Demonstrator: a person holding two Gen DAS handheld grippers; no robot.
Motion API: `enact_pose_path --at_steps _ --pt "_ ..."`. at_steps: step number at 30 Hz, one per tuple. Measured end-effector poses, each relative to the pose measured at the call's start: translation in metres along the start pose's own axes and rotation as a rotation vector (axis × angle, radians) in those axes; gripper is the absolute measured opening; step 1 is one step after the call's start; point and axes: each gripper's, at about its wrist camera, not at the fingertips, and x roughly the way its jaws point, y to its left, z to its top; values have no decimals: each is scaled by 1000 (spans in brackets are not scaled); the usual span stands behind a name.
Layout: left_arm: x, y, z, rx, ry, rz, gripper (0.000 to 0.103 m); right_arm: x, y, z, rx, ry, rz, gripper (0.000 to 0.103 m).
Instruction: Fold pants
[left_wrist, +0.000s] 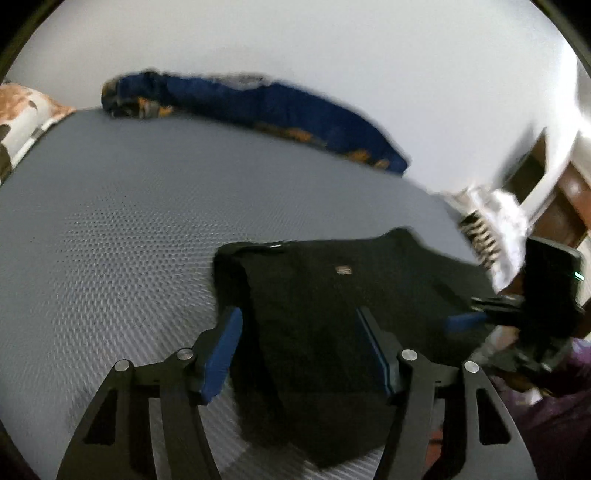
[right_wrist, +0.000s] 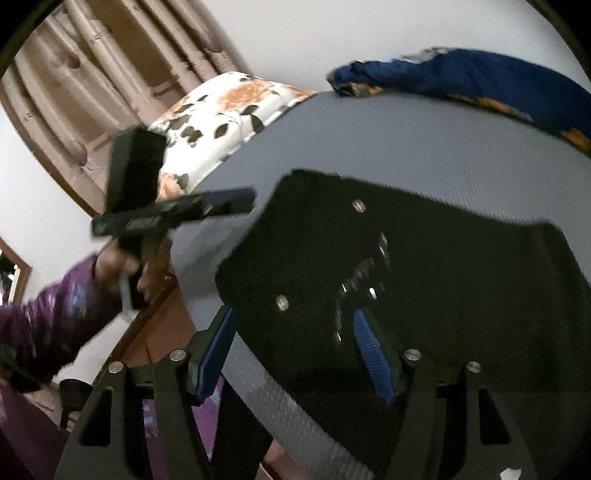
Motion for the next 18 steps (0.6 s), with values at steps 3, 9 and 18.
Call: enact_pose_path --at_steps 3,9,18 --pt "16 2 10 7 45 -32 61 1 -11 -9 54 5 -2 64" --pt "36 -5 12 24 97 43 33 0 -19 -6 96 -16 31 65" --pt "40 -12 26 21 110 11 14 6 -24 -11 134 -13 47 69"
